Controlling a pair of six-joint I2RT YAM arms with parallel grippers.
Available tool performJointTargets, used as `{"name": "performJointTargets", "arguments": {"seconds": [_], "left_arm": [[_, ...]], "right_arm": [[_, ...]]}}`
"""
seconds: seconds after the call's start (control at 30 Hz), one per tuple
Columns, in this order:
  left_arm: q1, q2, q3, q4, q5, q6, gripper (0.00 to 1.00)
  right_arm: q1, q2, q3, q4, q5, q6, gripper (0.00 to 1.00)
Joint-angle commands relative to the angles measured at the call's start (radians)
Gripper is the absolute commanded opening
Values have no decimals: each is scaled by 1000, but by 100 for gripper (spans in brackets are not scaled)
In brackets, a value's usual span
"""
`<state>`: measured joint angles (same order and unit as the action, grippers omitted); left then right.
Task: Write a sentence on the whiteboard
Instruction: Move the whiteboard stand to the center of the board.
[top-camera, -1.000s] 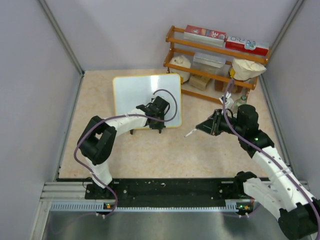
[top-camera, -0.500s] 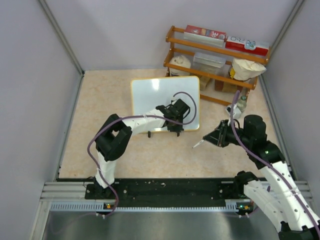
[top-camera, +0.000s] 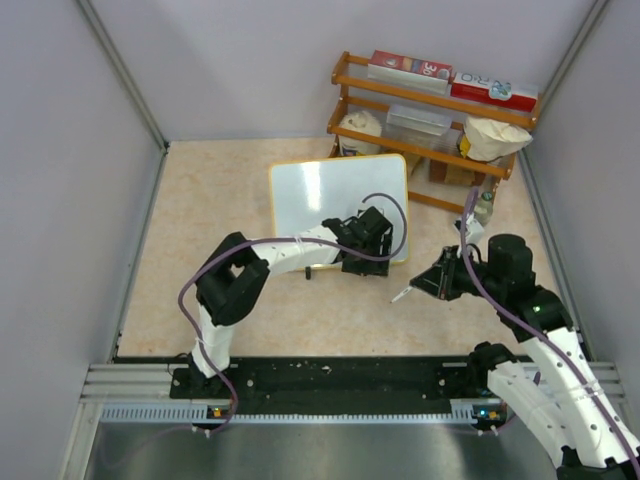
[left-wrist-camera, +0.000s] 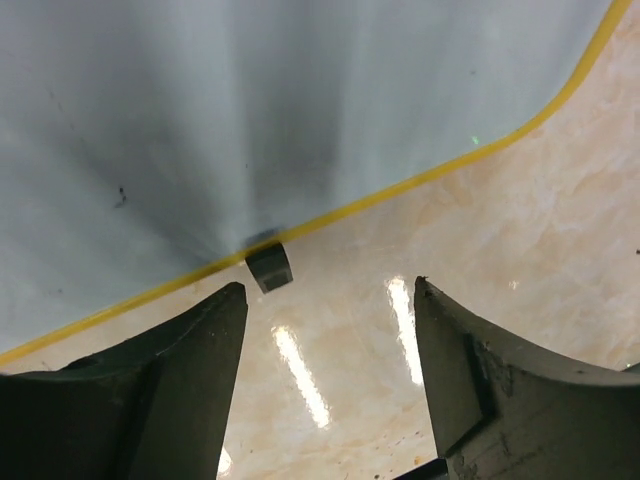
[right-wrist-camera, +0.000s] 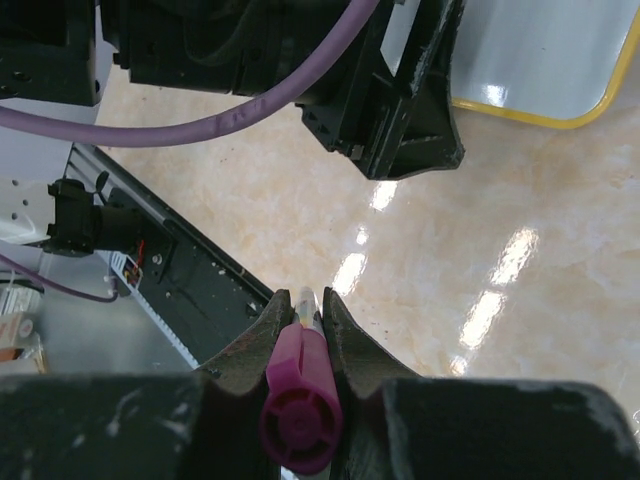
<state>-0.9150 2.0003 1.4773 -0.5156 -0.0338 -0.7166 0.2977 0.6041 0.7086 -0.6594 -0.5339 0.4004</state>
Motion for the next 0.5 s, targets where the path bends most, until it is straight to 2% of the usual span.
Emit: {"name": "performJointTargets", "arguments": {"seconds": [0.0,0.2,0.4,0.47], "left_arm": [[-5,-142,-47,28,-9,8,73],[-2,-357,-213,26,-110,25,73],[1,-535,-368,-113,-306,-29,72],[8,-575,-435,-126,-325,-58,70]], "right_arm": [[-9,6,60,7,6,-23,0],[-9,28,65,15,-11,-31,0],[-11,45,43,63,-26,-18,0],[-11,55,35,78,-32,-15,0]]}}
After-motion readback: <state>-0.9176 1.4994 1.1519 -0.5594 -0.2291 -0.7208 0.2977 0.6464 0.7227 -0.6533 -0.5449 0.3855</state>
